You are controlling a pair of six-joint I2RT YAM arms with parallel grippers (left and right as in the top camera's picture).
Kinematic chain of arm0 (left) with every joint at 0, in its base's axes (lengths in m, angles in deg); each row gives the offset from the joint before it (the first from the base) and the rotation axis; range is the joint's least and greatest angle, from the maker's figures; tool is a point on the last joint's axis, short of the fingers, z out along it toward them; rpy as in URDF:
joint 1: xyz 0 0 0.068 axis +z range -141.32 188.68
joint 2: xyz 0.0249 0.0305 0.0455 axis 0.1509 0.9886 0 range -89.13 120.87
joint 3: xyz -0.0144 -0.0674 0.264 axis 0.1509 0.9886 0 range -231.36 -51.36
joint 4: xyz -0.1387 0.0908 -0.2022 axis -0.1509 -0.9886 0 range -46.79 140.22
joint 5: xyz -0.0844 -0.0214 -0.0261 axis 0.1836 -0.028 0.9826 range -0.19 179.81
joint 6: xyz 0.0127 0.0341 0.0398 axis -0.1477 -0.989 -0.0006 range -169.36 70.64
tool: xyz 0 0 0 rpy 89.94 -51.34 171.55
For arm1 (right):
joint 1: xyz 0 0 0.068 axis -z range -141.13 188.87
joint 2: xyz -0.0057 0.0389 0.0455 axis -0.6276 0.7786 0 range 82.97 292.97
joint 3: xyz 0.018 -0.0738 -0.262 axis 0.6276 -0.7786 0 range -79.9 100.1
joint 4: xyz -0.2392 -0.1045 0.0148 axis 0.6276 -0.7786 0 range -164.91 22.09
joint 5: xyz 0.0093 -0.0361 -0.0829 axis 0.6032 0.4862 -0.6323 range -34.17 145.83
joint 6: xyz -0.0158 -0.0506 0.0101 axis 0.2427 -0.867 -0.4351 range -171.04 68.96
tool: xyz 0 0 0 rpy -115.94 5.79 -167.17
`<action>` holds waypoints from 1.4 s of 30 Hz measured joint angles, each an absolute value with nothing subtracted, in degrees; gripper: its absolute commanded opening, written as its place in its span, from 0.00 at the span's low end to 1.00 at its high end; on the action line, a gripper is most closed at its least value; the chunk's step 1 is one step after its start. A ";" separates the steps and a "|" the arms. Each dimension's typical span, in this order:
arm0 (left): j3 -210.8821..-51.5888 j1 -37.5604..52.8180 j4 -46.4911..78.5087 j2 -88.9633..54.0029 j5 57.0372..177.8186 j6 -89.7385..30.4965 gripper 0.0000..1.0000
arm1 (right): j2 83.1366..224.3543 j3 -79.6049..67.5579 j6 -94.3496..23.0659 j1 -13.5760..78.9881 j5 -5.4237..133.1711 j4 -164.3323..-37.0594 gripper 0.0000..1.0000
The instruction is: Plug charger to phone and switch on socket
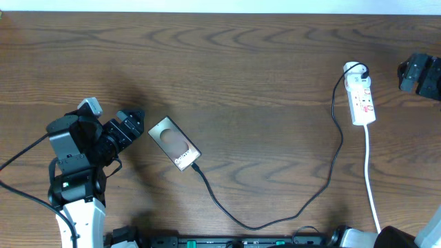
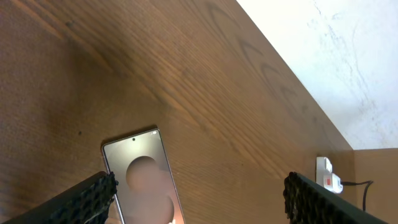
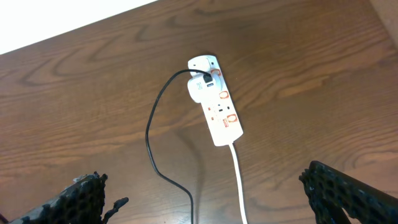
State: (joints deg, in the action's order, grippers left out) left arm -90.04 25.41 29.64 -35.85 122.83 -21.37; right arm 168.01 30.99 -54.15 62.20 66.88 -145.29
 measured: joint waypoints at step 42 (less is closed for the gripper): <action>-85.14 8.91 27.23 -51.61 103.75 -21.79 0.88 | 168.03 30.99 -54.13 62.20 66.86 -145.32 0.99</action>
State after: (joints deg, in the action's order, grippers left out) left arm -85.14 8.91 27.23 -51.61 103.75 -21.79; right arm 168.03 30.99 -54.13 62.20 66.86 -145.32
